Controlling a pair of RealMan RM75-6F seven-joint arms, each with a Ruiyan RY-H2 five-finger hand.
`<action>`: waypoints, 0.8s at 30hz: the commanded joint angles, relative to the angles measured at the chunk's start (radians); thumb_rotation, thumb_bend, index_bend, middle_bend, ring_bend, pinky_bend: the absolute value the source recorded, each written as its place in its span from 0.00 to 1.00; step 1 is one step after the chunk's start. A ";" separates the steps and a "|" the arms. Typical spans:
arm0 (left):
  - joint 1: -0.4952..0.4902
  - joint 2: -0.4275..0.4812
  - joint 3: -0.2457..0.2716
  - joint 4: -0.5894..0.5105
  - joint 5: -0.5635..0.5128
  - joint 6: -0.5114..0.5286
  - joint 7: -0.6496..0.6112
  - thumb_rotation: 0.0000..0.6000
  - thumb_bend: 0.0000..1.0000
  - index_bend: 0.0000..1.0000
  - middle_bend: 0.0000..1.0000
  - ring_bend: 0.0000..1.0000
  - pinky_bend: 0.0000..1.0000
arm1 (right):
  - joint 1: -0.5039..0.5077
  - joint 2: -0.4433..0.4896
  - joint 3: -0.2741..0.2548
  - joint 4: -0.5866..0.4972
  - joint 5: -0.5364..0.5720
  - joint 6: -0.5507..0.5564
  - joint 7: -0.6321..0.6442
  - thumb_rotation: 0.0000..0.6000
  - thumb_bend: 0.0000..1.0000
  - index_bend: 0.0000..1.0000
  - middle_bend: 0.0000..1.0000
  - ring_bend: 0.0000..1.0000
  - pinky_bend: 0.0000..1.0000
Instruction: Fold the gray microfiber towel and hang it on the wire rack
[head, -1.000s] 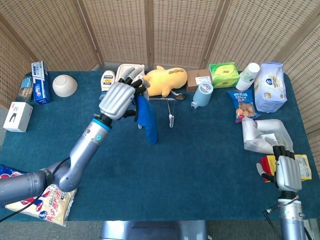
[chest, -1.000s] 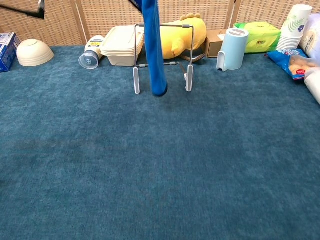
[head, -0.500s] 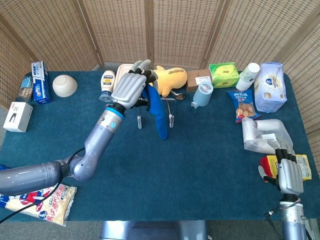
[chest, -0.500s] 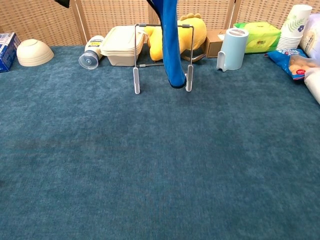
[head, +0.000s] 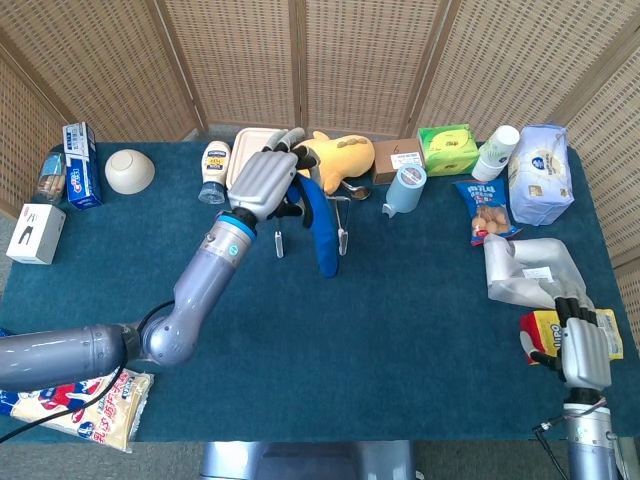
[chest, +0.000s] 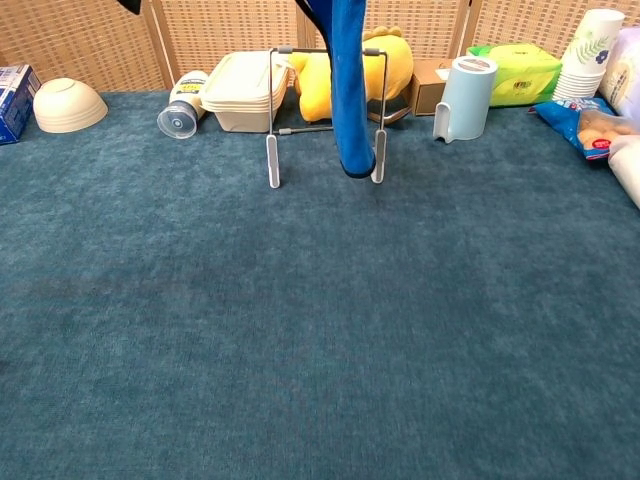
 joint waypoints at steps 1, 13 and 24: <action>0.016 0.057 0.013 -0.091 -0.035 0.037 0.016 1.00 0.63 0.77 0.31 0.07 0.00 | 0.005 0.002 0.001 0.005 -0.004 -0.008 0.007 1.00 0.28 0.15 0.05 0.00 0.00; 0.051 0.130 0.035 -0.170 -0.101 0.080 0.002 1.00 0.63 0.77 0.30 0.07 0.00 | 0.009 -0.002 -0.004 0.010 -0.020 -0.019 0.020 1.00 0.28 0.15 0.05 0.00 0.00; -0.063 0.058 0.058 -0.006 -0.273 0.076 0.104 1.00 0.63 0.77 0.29 0.05 0.00 | -0.012 -0.004 -0.016 0.014 -0.027 0.000 0.037 1.00 0.28 0.14 0.05 0.00 0.00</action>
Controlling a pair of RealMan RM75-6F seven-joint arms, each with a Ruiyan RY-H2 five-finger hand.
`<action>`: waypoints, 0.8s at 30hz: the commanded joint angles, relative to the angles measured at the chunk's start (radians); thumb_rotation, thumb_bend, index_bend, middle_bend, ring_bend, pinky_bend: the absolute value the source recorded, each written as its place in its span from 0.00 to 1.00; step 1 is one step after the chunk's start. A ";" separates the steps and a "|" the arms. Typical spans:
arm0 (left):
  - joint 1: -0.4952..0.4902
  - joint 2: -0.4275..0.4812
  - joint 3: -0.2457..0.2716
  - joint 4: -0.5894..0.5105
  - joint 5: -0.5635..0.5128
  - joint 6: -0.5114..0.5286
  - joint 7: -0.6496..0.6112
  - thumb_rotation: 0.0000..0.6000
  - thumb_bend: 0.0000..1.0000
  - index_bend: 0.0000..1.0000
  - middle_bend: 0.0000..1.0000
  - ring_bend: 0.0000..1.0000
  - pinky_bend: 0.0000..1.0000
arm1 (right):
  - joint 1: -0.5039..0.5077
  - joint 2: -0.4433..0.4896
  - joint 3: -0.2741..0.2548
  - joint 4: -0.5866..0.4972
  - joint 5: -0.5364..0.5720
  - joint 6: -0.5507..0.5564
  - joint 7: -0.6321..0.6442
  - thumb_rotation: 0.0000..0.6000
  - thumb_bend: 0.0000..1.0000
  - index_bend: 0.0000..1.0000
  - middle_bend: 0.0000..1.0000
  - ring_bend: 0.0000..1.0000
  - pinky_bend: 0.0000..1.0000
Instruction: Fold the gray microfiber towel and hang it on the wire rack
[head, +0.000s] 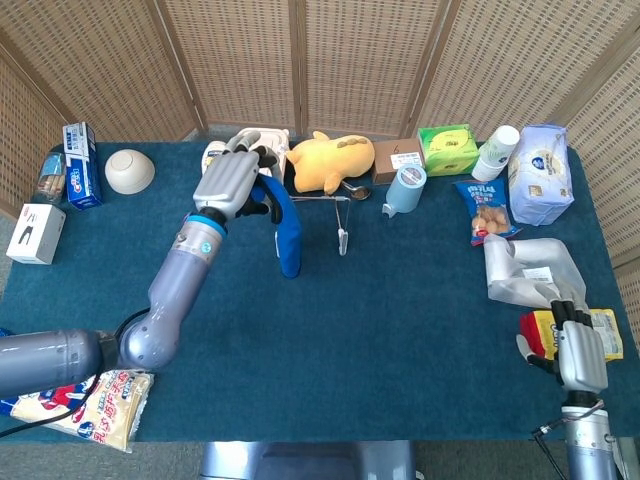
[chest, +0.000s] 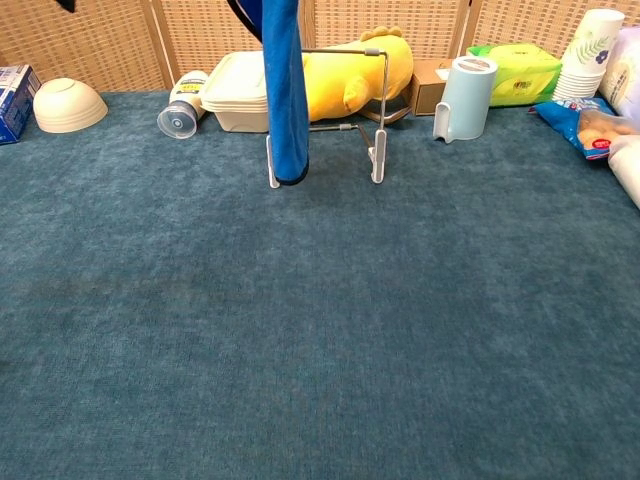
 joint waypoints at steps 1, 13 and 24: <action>-0.047 -0.049 0.007 0.072 -0.046 -0.002 0.034 1.00 0.63 0.77 0.29 0.05 0.00 | -0.005 0.002 -0.001 0.000 0.000 0.004 0.003 1.00 0.28 0.14 0.05 0.00 0.00; -0.143 -0.257 0.005 0.412 -0.018 -0.020 0.052 1.00 0.63 0.75 0.30 0.06 0.00 | -0.036 0.011 -0.013 -0.009 0.007 0.026 0.000 1.00 0.28 0.14 0.05 0.00 0.00; -0.190 -0.442 -0.029 0.711 0.078 -0.078 -0.012 1.00 0.62 0.72 0.29 0.05 0.00 | -0.047 0.011 -0.014 -0.025 0.017 0.027 -0.025 1.00 0.28 0.14 0.05 0.00 0.00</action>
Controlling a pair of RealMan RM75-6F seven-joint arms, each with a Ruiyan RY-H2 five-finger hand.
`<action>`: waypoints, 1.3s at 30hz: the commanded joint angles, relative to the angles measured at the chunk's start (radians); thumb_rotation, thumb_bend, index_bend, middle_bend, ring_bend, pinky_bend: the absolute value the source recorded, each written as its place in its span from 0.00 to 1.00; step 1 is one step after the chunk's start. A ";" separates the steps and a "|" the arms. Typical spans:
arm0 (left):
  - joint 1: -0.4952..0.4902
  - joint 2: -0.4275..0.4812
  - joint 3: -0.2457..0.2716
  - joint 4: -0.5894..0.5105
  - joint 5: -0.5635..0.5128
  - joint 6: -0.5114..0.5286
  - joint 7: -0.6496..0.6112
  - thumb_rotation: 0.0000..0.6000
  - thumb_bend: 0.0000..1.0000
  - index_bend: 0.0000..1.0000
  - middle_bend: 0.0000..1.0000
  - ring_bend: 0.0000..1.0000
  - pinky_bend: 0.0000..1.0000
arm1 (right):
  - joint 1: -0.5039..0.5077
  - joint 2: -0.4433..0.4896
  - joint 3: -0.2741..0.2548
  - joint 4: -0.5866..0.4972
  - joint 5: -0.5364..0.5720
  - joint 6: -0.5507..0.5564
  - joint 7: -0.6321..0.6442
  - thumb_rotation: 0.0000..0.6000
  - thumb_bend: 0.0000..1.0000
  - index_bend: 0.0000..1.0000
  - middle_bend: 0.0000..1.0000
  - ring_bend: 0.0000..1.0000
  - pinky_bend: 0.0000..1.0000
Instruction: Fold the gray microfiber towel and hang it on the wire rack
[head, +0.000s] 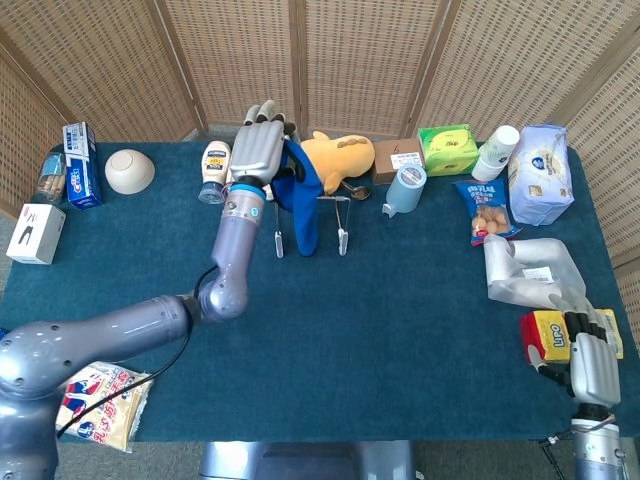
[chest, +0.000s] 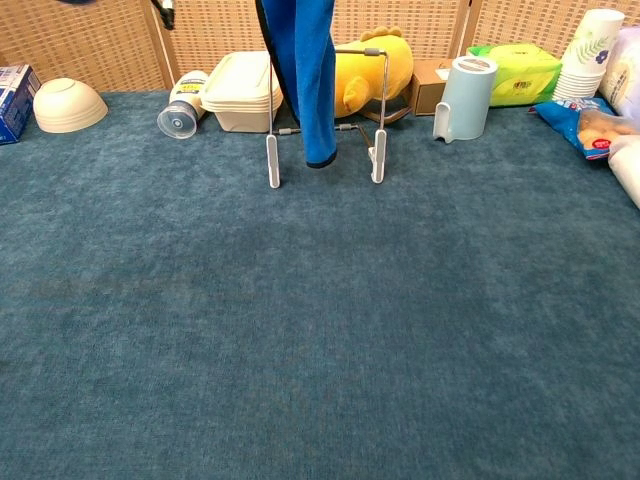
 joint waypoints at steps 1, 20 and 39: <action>-0.024 -0.073 -0.020 0.097 0.044 -0.028 -0.032 1.00 0.62 0.72 0.29 0.05 0.00 | -0.001 0.000 0.000 -0.001 0.000 -0.001 -0.003 1.00 0.28 0.14 0.05 0.00 0.00; -0.043 -0.131 -0.089 0.136 0.099 -0.057 -0.021 1.00 0.61 0.73 0.29 0.04 0.00 | 0.003 -0.004 0.004 0.016 -0.002 -0.022 0.014 1.00 0.27 0.14 0.05 0.00 0.00; 0.017 -0.028 -0.109 -0.139 0.166 -0.044 -0.047 1.00 0.62 0.75 0.29 0.04 0.00 | 0.009 -0.007 0.009 0.031 -0.008 -0.035 0.031 1.00 0.28 0.14 0.05 0.00 0.00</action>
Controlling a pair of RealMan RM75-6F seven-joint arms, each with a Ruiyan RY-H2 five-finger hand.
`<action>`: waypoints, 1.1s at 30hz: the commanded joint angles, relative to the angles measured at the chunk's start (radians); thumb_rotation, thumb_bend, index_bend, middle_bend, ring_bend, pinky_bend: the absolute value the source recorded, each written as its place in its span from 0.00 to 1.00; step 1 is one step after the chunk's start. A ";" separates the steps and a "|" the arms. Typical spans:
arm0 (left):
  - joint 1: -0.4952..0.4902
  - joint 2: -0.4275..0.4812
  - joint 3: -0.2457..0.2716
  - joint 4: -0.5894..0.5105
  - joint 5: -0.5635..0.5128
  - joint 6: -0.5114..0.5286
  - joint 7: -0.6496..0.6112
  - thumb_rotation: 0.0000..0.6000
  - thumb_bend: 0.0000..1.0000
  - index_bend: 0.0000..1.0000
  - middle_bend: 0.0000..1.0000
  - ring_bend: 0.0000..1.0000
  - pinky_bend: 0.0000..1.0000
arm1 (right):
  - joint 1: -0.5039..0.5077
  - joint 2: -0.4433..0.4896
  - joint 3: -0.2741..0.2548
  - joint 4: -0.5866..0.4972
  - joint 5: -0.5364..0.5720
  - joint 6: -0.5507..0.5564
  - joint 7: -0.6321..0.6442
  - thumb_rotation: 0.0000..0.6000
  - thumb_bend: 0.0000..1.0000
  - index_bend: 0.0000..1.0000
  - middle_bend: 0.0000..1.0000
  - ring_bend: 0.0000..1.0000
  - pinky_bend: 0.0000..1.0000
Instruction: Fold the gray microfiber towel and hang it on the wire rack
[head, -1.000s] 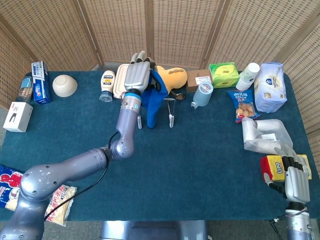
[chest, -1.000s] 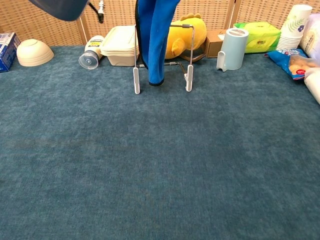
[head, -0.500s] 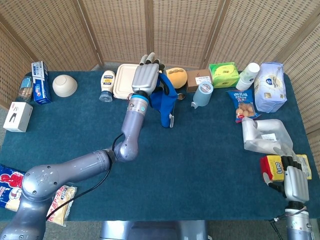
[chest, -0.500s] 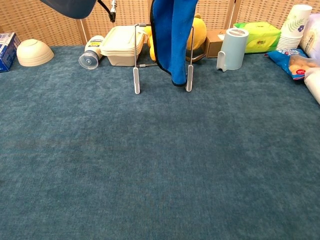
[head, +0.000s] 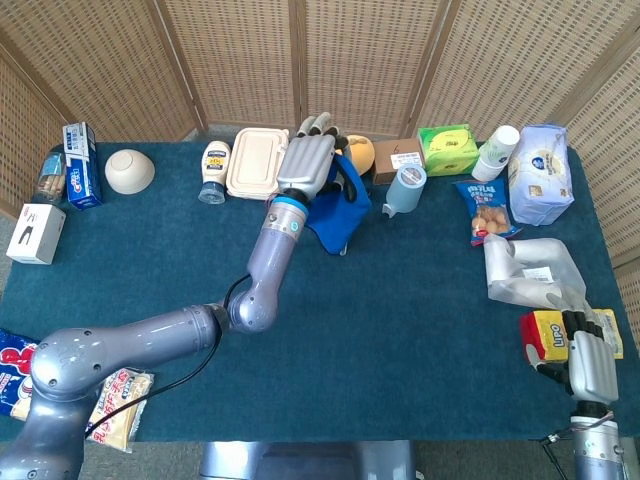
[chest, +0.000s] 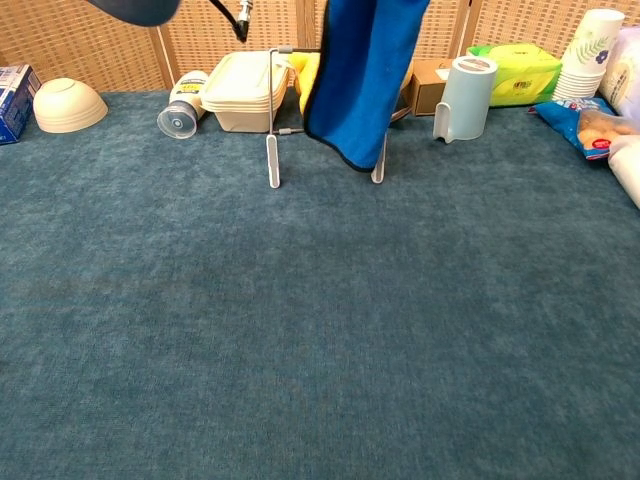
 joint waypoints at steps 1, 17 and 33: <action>0.043 0.068 0.008 -0.135 0.032 0.022 -0.008 1.00 0.62 0.75 0.29 0.04 0.00 | 0.002 -0.002 0.000 0.001 -0.001 -0.003 -0.001 1.00 0.28 0.14 0.05 0.00 0.00; 0.195 0.324 0.028 -0.526 -0.063 0.130 0.016 1.00 0.62 0.75 0.28 0.03 0.00 | 0.013 -0.009 0.002 0.014 -0.005 -0.019 0.012 1.00 0.28 0.14 0.05 0.00 0.00; 0.250 0.459 0.032 -0.654 -0.151 0.129 -0.025 1.00 0.62 0.75 0.28 0.03 0.00 | 0.024 -0.016 0.002 0.023 -0.005 -0.034 0.017 1.00 0.27 0.14 0.05 0.00 0.00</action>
